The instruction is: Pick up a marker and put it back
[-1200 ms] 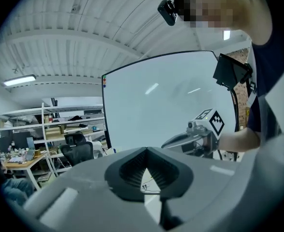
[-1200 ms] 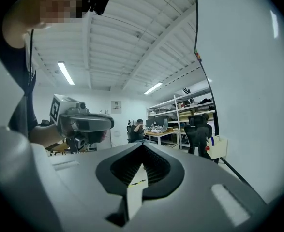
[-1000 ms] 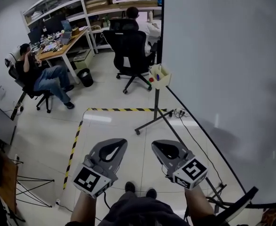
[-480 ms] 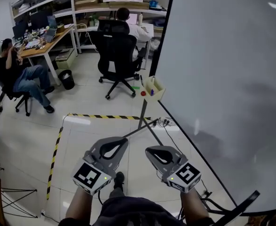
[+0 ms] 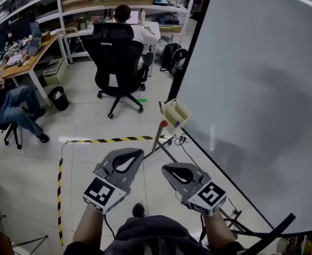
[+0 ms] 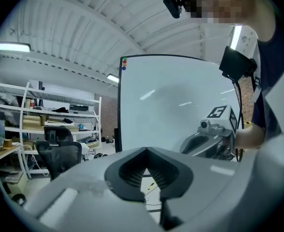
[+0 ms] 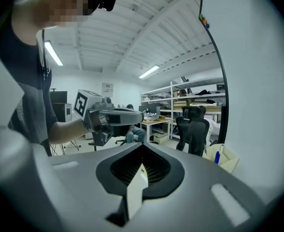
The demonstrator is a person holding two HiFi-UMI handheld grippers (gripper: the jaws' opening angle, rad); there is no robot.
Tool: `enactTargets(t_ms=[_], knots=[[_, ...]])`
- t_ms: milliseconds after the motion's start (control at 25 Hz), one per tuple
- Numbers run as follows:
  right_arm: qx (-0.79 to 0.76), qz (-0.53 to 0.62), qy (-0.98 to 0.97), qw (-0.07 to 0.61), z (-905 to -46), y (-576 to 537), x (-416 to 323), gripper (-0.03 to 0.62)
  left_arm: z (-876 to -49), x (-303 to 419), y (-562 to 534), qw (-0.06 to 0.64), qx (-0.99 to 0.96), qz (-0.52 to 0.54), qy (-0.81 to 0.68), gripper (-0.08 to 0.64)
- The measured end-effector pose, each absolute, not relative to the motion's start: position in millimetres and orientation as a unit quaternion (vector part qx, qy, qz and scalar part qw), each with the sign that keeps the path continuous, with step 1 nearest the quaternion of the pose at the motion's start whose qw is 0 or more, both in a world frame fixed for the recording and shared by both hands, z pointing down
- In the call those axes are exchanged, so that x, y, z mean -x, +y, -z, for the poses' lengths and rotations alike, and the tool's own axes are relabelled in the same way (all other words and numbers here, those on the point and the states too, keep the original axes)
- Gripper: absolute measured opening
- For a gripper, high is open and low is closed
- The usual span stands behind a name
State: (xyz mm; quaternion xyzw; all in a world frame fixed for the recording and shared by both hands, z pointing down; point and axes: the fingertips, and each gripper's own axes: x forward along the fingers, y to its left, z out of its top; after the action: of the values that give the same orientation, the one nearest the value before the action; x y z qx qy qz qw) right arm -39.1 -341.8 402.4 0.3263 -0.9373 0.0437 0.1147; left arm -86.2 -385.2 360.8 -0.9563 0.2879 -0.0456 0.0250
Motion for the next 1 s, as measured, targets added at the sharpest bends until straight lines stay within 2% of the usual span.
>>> enactTargets(t_ms=[400,720,920,1000], knots=[[-0.342,-0.064,-0.928,0.134,-408.4,-387.6,33.7,0.0,-372.0,69.6,-470.3,0.0,0.961,0.004,0.277,0.006],[-0.325,-0.08,-0.934,0.126,-411.5,-422.2,4.9,0.0,-406.1,27.4,-526.7,0.01,0.959,0.043,0.279,0.006],[-0.307,-0.087,-0.939,0.129,-417.0,-439.5,-12.3,0.0,-427.1,10.9,-564.5,-0.016,0.952,0.052,0.301,0.006],[-0.302,-0.09,-0.94,0.127,-418.3,-446.7,-18.2,0.0,-438.4,3.8,-577.0,-0.032,0.952,0.06,0.299,0.052]])
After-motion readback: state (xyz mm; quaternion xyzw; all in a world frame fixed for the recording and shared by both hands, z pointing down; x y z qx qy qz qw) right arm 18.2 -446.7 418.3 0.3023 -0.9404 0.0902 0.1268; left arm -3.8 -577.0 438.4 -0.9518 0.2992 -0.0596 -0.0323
